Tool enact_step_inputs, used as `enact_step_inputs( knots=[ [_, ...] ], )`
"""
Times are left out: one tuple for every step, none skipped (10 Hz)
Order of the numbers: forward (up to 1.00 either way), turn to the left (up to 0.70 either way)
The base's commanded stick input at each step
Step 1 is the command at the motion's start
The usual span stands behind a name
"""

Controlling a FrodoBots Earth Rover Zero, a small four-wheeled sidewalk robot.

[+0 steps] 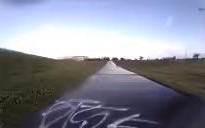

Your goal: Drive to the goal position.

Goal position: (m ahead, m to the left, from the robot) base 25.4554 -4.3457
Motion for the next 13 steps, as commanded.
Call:
enact_step_inputs(
  knots=[
    [0.45,0.00],
    [0.45,0.00],
    [0.45,0.00],
    [0.45,0.00],
    [0.45,0.00],
    [0.45,0.00],
    [0.45,0.00],
    [0.45,0.00],
    [0.45,0.00],
    [0.45,0.00],
    [0.45,0.00],
    [0.45,0.00],
    [0.45,0.00]
  ],
)
